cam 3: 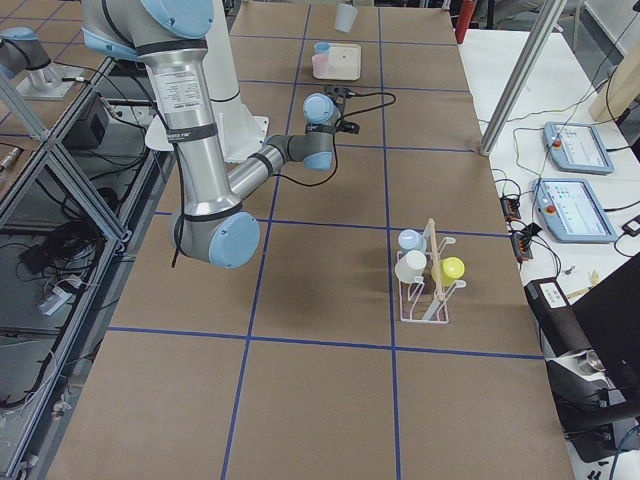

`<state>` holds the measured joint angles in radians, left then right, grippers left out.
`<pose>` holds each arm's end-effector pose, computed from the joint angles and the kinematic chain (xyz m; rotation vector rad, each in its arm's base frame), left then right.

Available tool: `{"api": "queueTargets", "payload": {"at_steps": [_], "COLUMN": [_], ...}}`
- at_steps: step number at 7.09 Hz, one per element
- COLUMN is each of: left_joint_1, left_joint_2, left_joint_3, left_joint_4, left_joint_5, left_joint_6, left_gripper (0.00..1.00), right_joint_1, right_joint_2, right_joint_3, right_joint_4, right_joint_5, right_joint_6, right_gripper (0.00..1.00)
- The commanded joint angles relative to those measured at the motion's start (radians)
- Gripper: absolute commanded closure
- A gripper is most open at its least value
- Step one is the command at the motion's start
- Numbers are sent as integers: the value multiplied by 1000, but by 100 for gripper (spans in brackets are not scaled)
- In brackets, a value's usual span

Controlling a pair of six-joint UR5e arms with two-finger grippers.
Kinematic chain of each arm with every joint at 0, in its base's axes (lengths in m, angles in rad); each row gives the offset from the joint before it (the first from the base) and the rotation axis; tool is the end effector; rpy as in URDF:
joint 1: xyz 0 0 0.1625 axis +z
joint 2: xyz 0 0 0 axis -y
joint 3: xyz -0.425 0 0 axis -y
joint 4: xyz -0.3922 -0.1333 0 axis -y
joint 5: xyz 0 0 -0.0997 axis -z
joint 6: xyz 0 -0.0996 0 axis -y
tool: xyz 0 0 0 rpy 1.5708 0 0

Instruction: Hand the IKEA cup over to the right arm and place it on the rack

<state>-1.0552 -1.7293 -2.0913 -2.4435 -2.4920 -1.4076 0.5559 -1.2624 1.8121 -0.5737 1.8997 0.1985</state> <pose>0.1672 -0.4046 0.2373 0.2191 1.5438 0.0111 -0.4224 -0.3814 0.2651 1.1565 -1.1328 -0.8920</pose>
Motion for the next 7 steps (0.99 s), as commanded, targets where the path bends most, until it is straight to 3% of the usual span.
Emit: {"api": "queueTargets", "payload": {"at_steps": [1,2,7], "left_joint_1": [136,193,334], "left_joint_2": [-99,-124,-190], "left_joint_3": [3,13,56], "left_joint_4": [-17,-17,-19], "left_joint_5": [114,180,329], "left_joint_6": [-123,-125,-126], "left_gripper": [100,100,100], "right_joint_1": [-36,-62,-100], "right_joint_2": [9,11,12], "right_joint_3": [-10,-45,-57], "right_joint_4": [93,191,340], "right_joint_5": [-39,-62,-70], "right_joint_6": [7,7,71], "right_gripper": [1,1,2]}}
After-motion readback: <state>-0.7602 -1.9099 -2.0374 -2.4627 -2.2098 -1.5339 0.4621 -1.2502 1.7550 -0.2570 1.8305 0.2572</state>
